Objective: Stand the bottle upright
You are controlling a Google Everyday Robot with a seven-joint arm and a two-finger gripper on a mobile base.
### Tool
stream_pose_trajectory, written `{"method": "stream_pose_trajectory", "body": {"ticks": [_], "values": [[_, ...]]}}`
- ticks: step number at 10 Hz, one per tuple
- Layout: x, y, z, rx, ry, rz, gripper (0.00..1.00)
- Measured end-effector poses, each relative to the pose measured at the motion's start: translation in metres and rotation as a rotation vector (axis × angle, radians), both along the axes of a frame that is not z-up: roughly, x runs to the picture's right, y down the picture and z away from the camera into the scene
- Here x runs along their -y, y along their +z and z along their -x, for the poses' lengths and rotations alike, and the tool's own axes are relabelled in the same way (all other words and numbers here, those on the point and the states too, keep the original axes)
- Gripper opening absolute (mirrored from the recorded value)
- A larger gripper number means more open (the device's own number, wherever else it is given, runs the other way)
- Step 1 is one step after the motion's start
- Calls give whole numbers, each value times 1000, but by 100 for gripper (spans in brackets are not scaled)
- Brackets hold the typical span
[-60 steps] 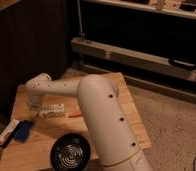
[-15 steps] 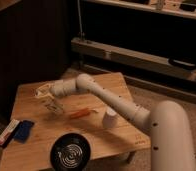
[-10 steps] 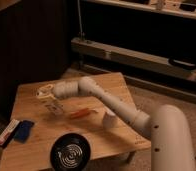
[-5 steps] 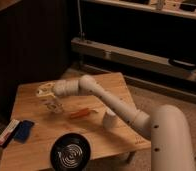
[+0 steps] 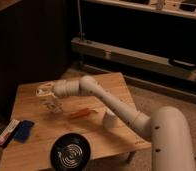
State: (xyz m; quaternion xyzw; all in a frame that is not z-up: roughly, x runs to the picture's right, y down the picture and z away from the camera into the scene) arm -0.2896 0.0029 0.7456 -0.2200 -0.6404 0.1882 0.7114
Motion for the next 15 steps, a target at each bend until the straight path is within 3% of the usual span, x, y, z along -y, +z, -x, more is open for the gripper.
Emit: {"method": "stream_pose_trajectory", "body": {"ticks": [7,15], "values": [[-3,-9,3,53,30,31,0],[-8,-5,2,33,13,40,0]]}}
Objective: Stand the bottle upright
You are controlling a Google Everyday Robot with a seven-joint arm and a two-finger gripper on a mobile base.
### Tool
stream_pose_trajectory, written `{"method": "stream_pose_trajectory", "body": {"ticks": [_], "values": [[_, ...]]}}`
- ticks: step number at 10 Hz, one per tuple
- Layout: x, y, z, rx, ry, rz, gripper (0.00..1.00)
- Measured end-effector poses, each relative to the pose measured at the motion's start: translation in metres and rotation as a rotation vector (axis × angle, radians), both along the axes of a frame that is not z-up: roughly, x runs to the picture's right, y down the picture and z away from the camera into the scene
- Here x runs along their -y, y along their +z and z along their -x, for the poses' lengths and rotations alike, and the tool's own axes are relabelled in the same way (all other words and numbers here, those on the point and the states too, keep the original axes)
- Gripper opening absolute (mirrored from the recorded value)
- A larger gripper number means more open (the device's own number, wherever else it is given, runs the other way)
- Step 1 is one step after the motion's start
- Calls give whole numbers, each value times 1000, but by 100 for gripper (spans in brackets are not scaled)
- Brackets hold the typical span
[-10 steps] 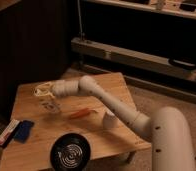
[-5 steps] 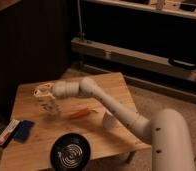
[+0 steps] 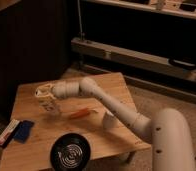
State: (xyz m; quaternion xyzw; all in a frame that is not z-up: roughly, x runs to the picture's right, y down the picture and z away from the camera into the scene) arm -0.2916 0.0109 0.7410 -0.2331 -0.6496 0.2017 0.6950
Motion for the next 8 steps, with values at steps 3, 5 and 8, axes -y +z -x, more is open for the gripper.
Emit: {"method": "stream_pose_trajectory", "body": {"ticks": [3,5,8], "values": [[-4,4,0,2,-2,5,0],[-6,5,0,4,-4,5,0],[-8,6,-2,-2,-2,7,0]]}}
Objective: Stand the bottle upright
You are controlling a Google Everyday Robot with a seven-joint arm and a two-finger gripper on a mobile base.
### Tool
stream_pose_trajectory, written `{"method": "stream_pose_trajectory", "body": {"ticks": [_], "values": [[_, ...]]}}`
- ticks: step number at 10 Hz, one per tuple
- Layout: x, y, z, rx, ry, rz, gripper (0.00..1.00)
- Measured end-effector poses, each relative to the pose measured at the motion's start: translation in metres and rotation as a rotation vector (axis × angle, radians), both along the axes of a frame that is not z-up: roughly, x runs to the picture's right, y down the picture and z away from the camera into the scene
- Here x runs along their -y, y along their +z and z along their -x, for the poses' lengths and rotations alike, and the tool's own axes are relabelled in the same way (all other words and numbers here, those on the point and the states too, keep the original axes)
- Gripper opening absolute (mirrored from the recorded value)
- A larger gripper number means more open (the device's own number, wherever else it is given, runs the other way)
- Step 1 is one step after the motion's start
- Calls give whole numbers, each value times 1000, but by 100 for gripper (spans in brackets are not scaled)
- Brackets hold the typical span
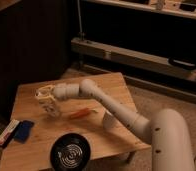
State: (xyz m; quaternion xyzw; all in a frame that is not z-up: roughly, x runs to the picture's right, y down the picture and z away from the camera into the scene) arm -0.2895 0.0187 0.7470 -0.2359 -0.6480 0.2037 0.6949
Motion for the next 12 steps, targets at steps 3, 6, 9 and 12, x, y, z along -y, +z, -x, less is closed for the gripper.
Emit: {"method": "stream_pose_trajectory", "body": {"ticks": [3,6,9,12], "values": [[1,-1,-2,-6,0,-2,0],[3,-2,-3,-8,-2,-6,0],[4,-2,-3,-10,-3,-9,0],[4,-2,-3,-10,-3,-9,16]]}}
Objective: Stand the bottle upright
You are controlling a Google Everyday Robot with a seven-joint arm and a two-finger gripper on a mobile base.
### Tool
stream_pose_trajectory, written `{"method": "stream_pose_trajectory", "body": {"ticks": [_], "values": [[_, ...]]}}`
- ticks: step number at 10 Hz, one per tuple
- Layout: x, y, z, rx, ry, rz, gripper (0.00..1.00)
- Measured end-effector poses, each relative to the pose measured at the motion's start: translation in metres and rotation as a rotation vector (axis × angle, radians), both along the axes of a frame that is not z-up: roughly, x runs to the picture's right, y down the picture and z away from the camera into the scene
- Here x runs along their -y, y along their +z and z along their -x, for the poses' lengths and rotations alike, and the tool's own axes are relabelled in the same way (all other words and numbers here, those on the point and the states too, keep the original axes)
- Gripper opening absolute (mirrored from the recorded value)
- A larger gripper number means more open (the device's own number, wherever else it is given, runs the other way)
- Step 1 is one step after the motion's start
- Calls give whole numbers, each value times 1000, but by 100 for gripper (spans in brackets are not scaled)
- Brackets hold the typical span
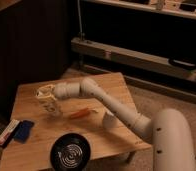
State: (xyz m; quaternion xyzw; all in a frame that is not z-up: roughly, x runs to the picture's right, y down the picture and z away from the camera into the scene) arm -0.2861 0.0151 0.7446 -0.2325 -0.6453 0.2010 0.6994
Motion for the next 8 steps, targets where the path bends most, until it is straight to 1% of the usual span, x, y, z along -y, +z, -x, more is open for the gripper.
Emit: {"method": "stream_pose_trajectory", "body": {"ticks": [1,2,8], "values": [[-1,-1,0,0,0,-1,21],[-1,-1,0,-1,-1,-2,22],[-3,2,0,0,1,0,22]]}}
